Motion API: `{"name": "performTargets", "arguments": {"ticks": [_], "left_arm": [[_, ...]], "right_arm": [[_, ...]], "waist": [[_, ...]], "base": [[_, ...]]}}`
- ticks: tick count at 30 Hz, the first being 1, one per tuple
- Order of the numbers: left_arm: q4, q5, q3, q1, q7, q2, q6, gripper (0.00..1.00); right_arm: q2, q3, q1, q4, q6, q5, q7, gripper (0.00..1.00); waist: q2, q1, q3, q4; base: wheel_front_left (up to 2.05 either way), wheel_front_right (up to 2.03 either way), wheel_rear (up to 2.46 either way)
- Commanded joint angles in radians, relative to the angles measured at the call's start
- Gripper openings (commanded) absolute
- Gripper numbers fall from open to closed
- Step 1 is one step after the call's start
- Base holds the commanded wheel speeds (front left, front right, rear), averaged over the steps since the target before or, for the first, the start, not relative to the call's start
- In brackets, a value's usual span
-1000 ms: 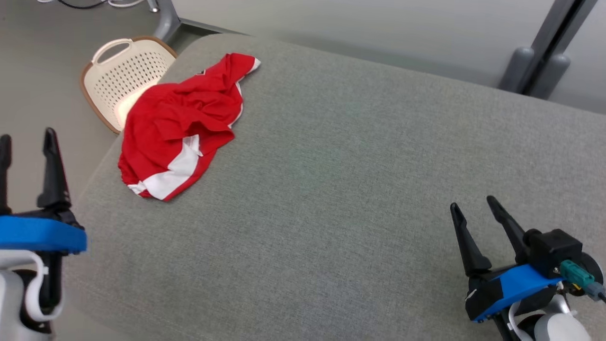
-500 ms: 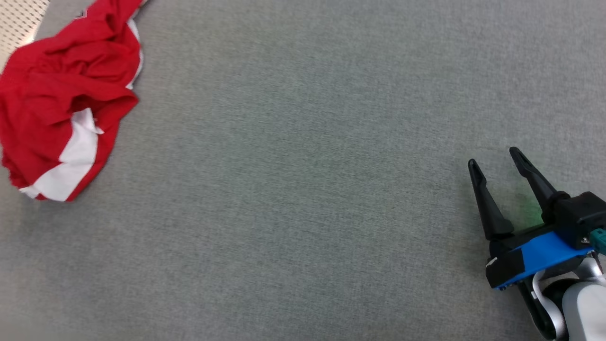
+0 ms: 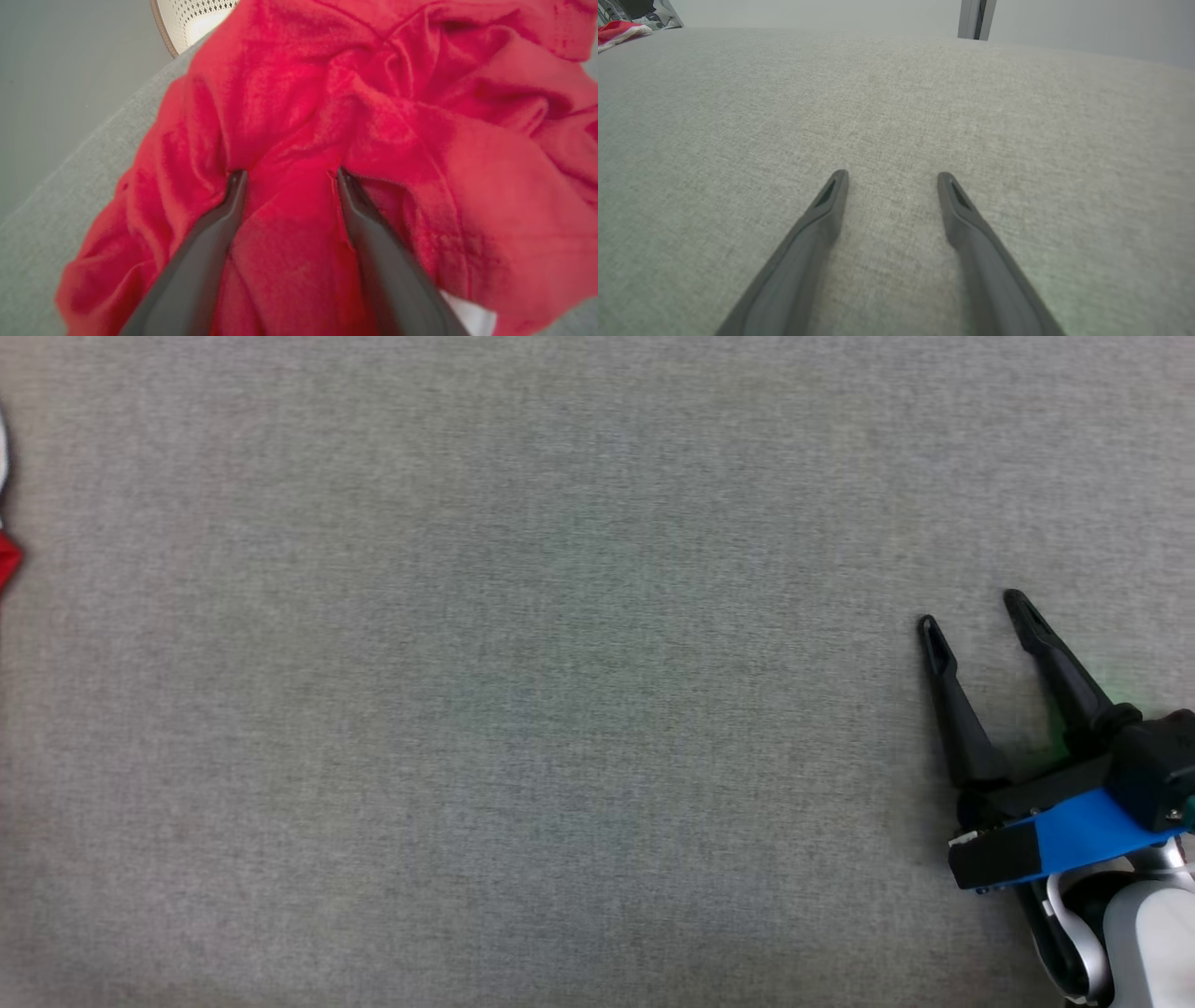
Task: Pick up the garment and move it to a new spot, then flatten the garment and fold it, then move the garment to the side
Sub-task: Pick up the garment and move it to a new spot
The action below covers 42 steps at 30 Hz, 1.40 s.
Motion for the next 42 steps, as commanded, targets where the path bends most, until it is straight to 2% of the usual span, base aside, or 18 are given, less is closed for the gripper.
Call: {"name": "performTargets", "arguments": {"ticks": [1,2,3,11,14,21,26,32,36,42], "left_arm": [[0.045,-0.002,-0.036,0.032,0.046,-0.055,0.007,0.91],[0.051,-0.002,-0.042,0.032,0.056,-0.056,0.006,0.43],[0.055,-0.006,-0.043,0.031,0.064,-0.057,0.003,0.00],[0.018,0.047,-0.037,0.007,-0.042,0.021,0.006,0.00],[-0.013,0.059,-0.037,-0.004,-0.058,0.046,-0.008,0.00],[-0.156,0.100,-0.071,-0.030,-0.031,0.108,-0.015,0.00],[-0.335,0.112,-0.103,-0.053,0.027,0.119,-0.007,0.00],[-0.612,0.108,-0.183,-0.089,0.148,0.085,0.003,0.00],[-0.766,0.094,-0.256,-0.109,0.225,0.027,0.024,0.00],[-0.850,0.108,-0.388,-0.123,0.289,-0.077,0.040,0.00]], "right_arm": [[-0.002,-0.008,0.015,0.033,-0.002,0.001,0.005,1.00],[0.001,-0.009,0.014,0.035,-0.002,0.001,0.004,1.00],[0.003,-0.009,0.013,0.037,-0.002,0.001,0.001,1.00],[0.019,0.012,-0.001,0.076,-0.001,-0.003,-0.046,1.00],[0.031,0.023,-0.004,0.108,-0.001,0.000,-0.065,1.00],[0.059,0.040,0.020,0.184,-0.001,0.014,-0.108,1.00],[0.079,0.030,0.052,0.217,-0.001,0.025,-0.126,1.00],[0.092,0.040,0.073,0.247,-0.001,0.036,-0.135,1.00],[0.099,0.042,0.082,0.255,-0.001,0.043,-0.139,1.00],[0.104,0.054,0.084,0.261,-0.001,0.051,-0.136,1.00]], "waist": [[-0.0001,0.0002,-0.001,-0.010],[-0.0001,0.0002,-0.006,-0.013],[-0.0001,0.0002,-0.011,-0.014],[-0.0001,0.0002,-0.115,-0.015],[-0.0001,0.0002,-0.177,-0.019],[-0.0001,0.0002,-0.338,-0.053],[-0.0001,0.0002,-0.429,-0.089],[-0.0001,0.0002,-0.493,-0.144],[-0.0001,0.0002,-0.518,-0.185],[-0.0001,0.0002,-0.525,-0.249]], "base": [[0.00,0.00,0.00],[0.00,0.00,0.00],[0.00,0.00,0.00],[0.00,0.00,0.00],[0.00,0.00,0.00],[0.00,0.00,0.00],[0.00,0.00,0.00],[0.00,0.00,0.00],[0.00,0.00,0.00],[0.00,0.00,0.00]]}}
